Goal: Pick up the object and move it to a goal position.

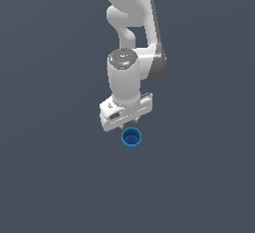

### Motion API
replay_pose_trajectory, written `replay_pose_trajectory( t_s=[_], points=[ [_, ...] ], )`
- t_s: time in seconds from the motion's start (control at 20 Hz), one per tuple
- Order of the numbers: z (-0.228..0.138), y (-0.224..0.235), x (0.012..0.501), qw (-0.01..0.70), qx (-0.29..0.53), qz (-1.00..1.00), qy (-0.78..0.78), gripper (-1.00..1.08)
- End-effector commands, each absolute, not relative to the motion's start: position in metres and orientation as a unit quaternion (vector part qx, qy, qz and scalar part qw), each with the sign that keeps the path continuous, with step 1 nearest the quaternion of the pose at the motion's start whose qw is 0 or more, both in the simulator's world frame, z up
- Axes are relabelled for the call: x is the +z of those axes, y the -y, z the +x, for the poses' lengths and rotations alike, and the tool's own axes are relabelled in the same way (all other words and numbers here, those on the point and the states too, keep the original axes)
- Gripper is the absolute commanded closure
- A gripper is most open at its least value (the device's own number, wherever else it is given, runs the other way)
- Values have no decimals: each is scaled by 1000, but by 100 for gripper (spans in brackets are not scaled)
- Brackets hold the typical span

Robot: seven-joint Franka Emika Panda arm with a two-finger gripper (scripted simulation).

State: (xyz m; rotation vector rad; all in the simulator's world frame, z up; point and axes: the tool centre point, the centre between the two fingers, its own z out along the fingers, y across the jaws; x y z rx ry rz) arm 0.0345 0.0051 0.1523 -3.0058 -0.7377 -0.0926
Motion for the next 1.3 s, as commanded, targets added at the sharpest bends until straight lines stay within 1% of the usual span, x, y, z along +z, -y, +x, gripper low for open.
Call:
replay_pose_trajectory(
  t_s=[0.0,1.25],
  points=[
    [39,-5,148,28,-33,-963,266,-20],
    [77,4,109,76,-91,-855,505,-20]
  ],
)
